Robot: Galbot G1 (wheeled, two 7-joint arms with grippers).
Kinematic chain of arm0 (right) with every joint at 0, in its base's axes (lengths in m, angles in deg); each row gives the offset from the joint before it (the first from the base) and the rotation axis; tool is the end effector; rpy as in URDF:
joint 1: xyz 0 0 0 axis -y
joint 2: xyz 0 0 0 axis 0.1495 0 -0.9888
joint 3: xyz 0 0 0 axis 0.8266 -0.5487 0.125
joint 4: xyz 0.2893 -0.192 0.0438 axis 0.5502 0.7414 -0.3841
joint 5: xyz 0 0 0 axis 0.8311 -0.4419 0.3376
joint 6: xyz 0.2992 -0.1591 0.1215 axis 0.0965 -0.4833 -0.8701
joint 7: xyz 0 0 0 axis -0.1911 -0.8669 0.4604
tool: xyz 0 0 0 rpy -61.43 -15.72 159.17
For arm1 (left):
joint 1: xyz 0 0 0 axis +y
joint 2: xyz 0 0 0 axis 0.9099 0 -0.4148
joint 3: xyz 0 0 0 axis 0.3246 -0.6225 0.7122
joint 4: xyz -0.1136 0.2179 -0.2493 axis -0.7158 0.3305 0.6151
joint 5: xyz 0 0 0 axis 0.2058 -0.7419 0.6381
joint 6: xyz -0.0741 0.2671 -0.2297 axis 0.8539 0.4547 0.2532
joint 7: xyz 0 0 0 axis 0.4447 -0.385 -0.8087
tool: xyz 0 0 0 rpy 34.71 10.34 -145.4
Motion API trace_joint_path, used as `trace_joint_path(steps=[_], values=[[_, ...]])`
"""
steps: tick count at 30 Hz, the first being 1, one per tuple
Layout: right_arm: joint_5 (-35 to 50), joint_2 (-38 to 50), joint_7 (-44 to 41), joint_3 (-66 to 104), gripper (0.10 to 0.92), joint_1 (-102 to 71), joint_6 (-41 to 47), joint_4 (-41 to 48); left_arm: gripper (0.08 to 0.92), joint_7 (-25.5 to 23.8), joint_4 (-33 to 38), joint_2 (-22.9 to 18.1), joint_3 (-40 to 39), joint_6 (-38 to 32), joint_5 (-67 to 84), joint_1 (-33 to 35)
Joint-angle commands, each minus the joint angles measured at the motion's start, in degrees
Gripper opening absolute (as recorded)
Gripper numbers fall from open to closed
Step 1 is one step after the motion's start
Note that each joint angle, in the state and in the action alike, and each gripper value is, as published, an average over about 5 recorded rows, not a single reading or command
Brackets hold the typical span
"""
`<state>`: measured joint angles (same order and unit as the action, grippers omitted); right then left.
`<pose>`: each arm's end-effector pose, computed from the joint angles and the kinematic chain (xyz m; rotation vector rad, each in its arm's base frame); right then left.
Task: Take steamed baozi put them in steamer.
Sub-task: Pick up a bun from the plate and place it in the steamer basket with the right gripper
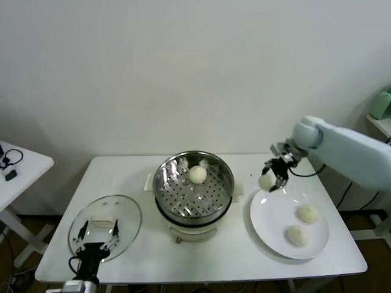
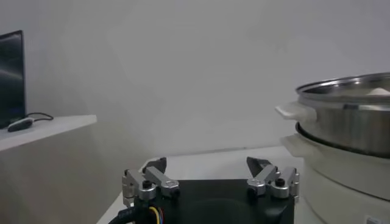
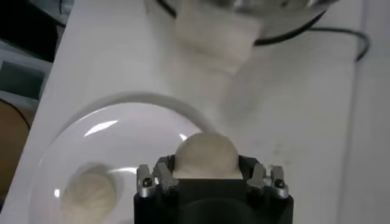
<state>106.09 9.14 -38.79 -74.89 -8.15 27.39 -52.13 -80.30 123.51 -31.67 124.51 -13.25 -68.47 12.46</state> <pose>0.5842 -0.0988 -0.0660 1.4887 -1.3512 1.3953 0.1399 0.0794 -0.3577 0.1815 -2.9932 -0.1917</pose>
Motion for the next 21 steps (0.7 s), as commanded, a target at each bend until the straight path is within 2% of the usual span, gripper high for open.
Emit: trace_joint_path(steps=[1, 8, 14, 21], values=[[16.6, -8.5, -0.1, -12.9, 0.687, 20.5, 1.0, -0.2, 0.823, 0.0, 0.3, 0.1, -0.3, 0.0, 0.0, 0.0], [19.3, -16.5, 3.4, -10.8, 0.694, 16.9, 4.8, 0.0, 0.823, 0.0, 0.5, -0.1, -1.0, -0.1, -0.2, -0.1], [24.8, -23.9, 8.0, -7.6, 0.695, 10.0, 9.5, 2.2, 0.823, 0.0, 1.0, -0.2, -0.9, -0.1, -0.1, 0.4], [27.2, -27.9, 10.6, -7.0, 0.696, 5.2, 11.3, 4.2, 0.823, 0.1, 1.5, -0.2, -0.1, -0.3, 0.4, 1.5]])
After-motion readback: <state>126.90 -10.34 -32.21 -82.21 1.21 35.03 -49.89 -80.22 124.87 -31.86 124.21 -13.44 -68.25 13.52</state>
